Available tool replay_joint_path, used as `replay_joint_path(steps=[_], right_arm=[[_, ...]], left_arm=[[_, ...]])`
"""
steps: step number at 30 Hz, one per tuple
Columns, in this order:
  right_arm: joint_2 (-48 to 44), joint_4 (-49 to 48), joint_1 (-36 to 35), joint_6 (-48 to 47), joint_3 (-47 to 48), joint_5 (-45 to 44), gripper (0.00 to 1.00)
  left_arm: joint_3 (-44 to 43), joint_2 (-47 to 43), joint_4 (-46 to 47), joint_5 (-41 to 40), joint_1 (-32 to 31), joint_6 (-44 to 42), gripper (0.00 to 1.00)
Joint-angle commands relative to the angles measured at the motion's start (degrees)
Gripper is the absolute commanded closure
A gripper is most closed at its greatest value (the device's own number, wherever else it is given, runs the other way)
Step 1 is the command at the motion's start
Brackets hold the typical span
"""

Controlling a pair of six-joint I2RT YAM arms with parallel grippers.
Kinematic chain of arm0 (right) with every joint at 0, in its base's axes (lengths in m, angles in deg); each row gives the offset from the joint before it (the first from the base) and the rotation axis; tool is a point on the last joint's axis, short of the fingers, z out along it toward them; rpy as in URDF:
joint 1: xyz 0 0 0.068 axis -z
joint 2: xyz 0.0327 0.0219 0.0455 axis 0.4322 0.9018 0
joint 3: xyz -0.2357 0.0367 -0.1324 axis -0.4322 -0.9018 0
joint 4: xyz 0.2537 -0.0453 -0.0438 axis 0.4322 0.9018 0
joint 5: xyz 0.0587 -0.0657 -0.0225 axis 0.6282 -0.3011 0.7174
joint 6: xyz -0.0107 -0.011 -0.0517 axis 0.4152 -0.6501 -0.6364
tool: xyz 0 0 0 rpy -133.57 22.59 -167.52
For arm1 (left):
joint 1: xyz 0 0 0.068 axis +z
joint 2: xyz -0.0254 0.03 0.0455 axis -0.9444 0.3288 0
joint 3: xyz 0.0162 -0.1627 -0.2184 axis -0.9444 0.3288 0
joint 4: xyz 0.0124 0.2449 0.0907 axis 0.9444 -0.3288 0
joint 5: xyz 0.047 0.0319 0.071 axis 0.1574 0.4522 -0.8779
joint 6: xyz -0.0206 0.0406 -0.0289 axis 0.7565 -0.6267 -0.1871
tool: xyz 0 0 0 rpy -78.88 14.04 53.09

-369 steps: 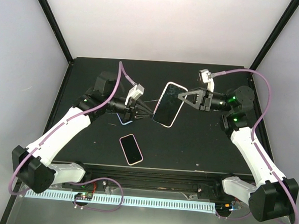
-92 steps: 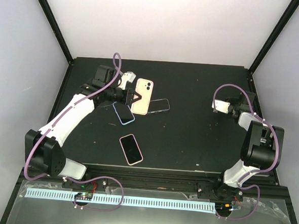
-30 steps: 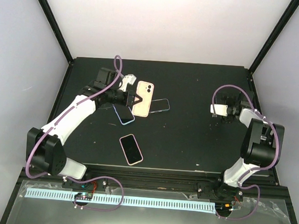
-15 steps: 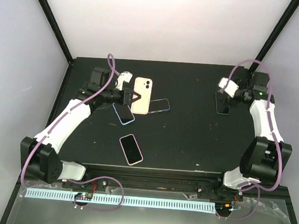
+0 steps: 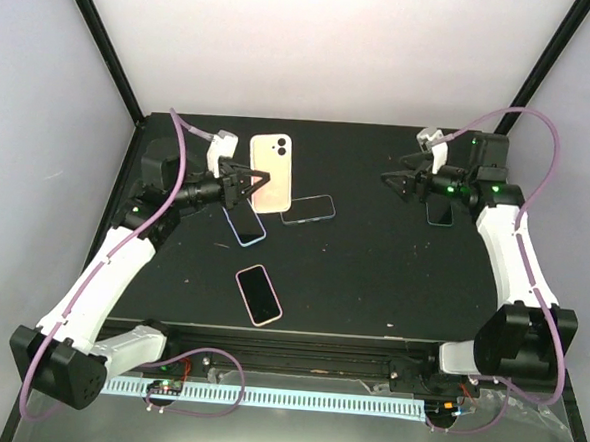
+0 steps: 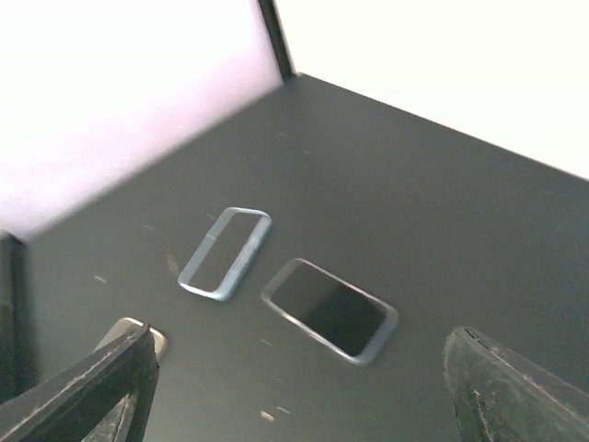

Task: Take the phone out of the phone case
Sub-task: Place the phone at the center of the board, then place the phone case at the center of the board.

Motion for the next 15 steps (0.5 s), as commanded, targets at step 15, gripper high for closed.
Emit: replay_joint_path(steps=[15], right_arm=[[-4.1, -31.3, -24.8, 46.7, -6.8, 9.3, 0.21]], left_arm=[[3.9, 0.2, 20.1, 8.7, -1.5, 14.1, 0.99]])
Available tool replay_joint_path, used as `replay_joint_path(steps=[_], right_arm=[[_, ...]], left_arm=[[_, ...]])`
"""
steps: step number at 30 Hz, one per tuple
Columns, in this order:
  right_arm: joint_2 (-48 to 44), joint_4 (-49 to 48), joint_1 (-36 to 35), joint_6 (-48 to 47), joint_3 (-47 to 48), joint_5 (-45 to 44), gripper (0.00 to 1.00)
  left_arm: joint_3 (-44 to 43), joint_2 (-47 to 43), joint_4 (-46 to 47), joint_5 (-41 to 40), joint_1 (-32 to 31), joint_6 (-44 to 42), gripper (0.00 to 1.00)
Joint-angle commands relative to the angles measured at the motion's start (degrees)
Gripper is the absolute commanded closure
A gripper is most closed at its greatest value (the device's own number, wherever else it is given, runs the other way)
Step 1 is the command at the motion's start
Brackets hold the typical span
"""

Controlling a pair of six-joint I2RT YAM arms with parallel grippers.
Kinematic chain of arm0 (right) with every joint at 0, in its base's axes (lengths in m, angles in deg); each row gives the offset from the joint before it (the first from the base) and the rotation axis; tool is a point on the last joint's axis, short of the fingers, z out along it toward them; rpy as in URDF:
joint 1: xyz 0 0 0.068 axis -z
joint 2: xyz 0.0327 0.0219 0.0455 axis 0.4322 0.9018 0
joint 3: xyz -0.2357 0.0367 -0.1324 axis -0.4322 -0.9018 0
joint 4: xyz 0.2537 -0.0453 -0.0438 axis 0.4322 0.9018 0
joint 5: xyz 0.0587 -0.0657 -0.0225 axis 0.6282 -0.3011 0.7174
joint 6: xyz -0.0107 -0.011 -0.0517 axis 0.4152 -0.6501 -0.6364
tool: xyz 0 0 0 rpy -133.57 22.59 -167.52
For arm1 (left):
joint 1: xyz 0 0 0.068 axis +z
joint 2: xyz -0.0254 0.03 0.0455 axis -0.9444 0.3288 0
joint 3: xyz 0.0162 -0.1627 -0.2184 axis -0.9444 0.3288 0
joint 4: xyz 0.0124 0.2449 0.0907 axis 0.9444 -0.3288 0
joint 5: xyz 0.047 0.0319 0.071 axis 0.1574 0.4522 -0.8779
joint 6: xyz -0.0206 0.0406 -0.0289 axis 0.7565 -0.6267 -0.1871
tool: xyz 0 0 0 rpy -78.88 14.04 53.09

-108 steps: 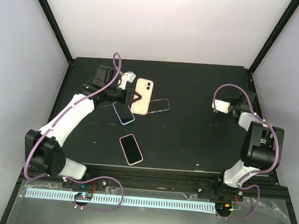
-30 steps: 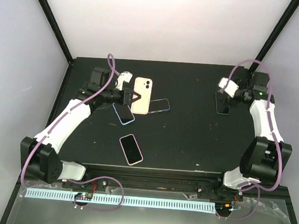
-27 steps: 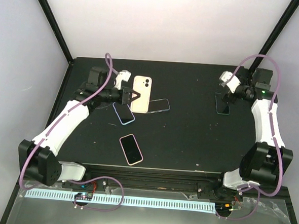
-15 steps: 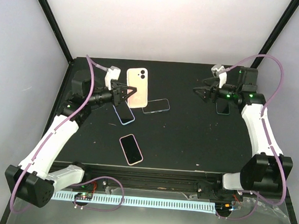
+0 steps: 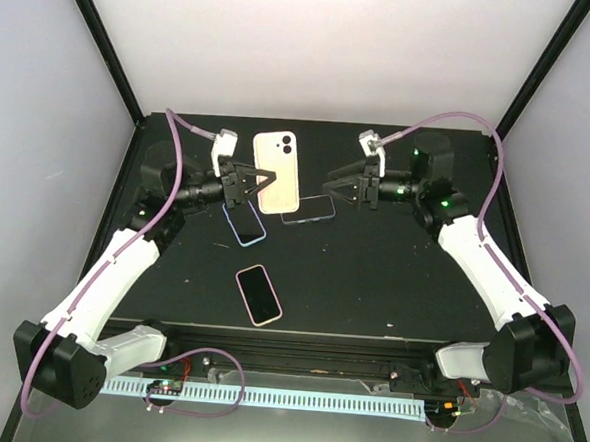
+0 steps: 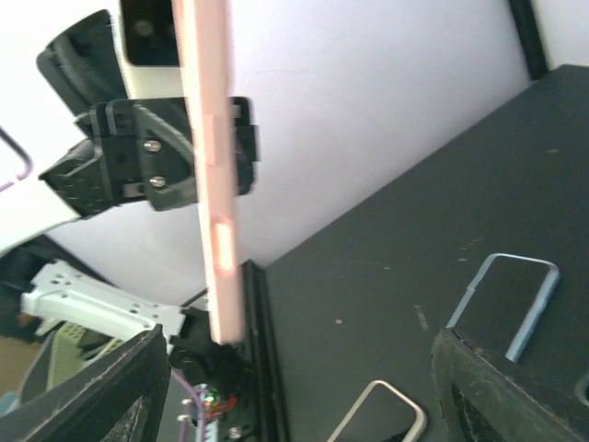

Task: Take the phone out of the phone case
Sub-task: Place the phone case at the center of the board.

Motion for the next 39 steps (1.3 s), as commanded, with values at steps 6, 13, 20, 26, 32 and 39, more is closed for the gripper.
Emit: replay_joint_path(steps=[6, 13, 20, 26, 32, 39], right_arm=[[0.3, -10.1, -8.0, 10.4, 1.8, -2.6, 0.29], [2.6, -10.9, -10.2, 12.7, 3.3, -5.0, 0.44], [5.1, -10.3, -12.0, 13.6, 5.8, -6.8, 0.58], [3.8, -7.8, -11.8, 12.4, 5.4, -8.7, 0.87], [0.4, -4.9, -9.8, 10.7, 1.4, -10.4, 0.99], [-3.7, -3.0, -4.0, 10.3, -3.3, -9.5, 0.99]], left_arm=[[1.4, 1.3, 7.7, 1.9, -1.6, 5.3, 0.98], [2.9, 0.7, 7.9, 1.2, -2.1, 4.8, 0.98], [3.6, 0.6, 7.9, 0.8, -2.5, 4.7, 0.98], [4.0, 0.5, 7.0, -0.4, -2.5, 3.8, 0.98], [3.3, 1.3, 5.5, -0.9, -2.5, 2.7, 0.86], [3.2, 1.8, 4.6, -1.6, -2.4, 1.3, 0.24]])
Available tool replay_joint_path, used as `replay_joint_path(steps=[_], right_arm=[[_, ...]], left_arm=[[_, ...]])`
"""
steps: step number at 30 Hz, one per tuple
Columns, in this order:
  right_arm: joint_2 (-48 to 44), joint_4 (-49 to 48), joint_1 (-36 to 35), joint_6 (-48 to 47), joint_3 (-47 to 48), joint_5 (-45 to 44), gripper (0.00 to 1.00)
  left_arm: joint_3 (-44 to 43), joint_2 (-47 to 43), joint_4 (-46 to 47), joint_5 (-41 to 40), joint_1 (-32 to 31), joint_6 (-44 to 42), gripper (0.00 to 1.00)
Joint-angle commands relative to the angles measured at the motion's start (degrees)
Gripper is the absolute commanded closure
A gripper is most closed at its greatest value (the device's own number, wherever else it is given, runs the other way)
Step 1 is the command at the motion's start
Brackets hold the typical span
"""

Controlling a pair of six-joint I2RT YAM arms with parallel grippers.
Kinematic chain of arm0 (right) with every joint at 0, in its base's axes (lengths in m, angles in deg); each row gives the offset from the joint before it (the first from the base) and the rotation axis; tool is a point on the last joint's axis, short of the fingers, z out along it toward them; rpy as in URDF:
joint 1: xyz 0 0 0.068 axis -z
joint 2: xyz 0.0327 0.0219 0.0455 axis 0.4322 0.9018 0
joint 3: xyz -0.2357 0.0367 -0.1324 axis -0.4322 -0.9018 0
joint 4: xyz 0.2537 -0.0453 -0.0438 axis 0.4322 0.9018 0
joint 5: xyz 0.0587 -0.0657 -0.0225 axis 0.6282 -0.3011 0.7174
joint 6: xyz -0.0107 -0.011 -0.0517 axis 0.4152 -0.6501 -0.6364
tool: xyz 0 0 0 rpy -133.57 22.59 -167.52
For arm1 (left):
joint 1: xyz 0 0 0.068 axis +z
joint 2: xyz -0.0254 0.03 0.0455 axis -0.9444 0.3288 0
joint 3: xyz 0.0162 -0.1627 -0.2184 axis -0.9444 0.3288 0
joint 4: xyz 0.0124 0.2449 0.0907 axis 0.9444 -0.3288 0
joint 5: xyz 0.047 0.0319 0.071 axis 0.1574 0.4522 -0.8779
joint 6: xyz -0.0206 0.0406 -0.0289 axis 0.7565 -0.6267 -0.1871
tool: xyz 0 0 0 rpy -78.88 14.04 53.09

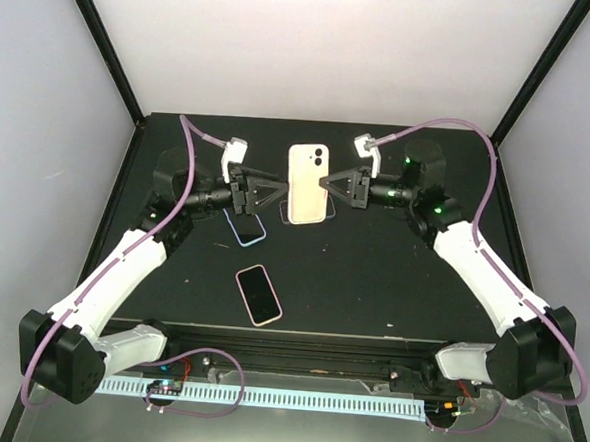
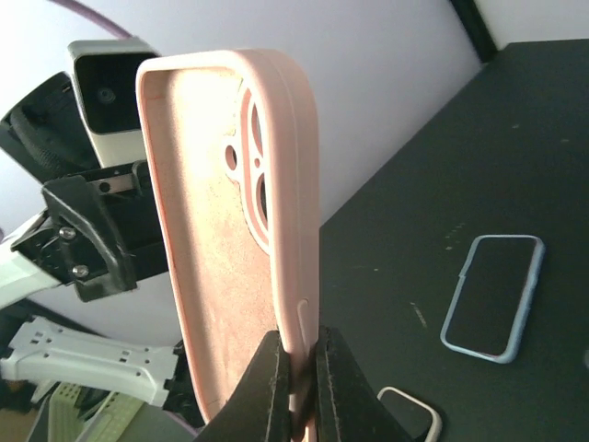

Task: Take the phone out of the phone case
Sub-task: Place the phone case at the center of the board.

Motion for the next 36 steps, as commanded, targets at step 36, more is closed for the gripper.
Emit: replay_joint_path(steps=[36], right_arm=[[28.3, 59.8, 59.2, -61.4, 5.8, -24.7, 0.99]], left_arm=[[-1.3, 3.4, -1.9, -3.8, 0.3, -4.0, 0.01]])
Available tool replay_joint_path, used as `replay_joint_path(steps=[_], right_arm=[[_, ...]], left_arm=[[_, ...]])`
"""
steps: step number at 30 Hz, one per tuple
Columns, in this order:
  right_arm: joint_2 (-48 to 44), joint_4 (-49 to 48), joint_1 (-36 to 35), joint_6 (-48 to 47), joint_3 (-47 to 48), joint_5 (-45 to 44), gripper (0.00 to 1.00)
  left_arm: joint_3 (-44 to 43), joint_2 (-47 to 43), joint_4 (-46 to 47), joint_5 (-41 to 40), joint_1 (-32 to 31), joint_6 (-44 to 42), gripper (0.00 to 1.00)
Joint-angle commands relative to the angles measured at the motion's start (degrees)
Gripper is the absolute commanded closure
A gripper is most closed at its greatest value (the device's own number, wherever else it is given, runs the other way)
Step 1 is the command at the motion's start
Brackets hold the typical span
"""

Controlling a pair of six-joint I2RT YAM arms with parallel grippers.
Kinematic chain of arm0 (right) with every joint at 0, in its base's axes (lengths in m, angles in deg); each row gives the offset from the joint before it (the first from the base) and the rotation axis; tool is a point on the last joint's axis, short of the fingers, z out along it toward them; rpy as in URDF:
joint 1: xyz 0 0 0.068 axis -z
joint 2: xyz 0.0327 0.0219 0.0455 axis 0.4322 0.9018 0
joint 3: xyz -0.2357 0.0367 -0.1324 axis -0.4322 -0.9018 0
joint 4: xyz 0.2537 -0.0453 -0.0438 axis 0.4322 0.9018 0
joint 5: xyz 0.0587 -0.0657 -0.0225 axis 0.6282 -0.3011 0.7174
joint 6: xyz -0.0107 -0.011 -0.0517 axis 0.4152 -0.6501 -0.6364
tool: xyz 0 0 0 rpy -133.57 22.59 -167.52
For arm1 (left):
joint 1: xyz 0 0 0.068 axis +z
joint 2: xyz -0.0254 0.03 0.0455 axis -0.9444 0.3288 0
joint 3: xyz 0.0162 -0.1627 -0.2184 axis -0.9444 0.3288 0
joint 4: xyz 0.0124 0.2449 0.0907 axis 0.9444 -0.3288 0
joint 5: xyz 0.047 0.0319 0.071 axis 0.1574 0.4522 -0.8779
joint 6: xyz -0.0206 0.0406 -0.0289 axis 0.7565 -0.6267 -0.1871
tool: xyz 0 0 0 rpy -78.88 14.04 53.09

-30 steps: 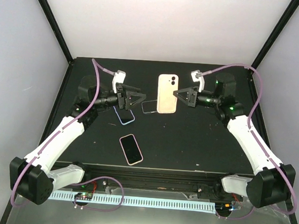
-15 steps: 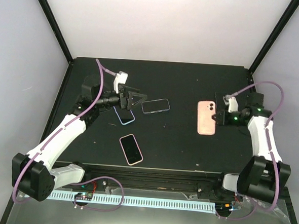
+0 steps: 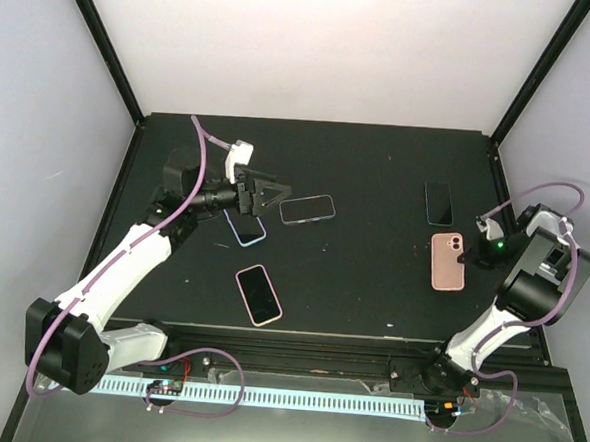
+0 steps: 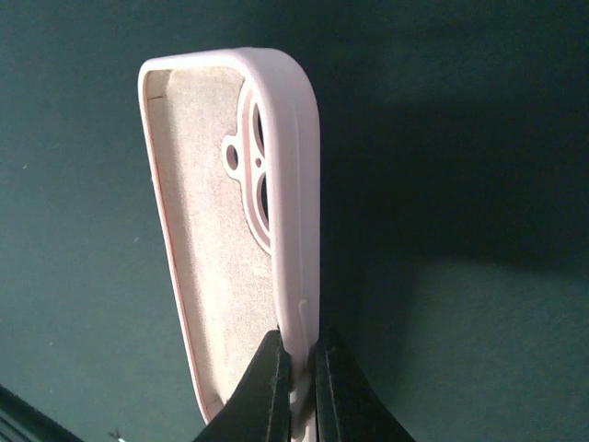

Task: Take the phone out of the phone case
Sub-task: Place the phone case at the center of the board.

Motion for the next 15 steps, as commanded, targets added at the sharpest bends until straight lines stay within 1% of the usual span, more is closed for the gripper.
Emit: replay_joint_path(steps=[1, 6, 15], right_arm=[[3.2, 0.9, 0.8, -1.0, 4.5, -1.5, 0.99], [6.9, 0.9, 0.8, -0.8, 5.9, -1.9, 0.99], [10.0, -1.1, 0.8, 1.6, 5.3, 0.0, 0.98]], left_arm=[[-1.2, 0.2, 2.2, -0.4, 0.3, 0.5, 0.01], [-0.6, 0.3, 2.8, -0.5, 0.3, 0.8, 0.01], [-0.8, 1.3, 3.8, -0.7, 0.3, 1.7, 0.01]])
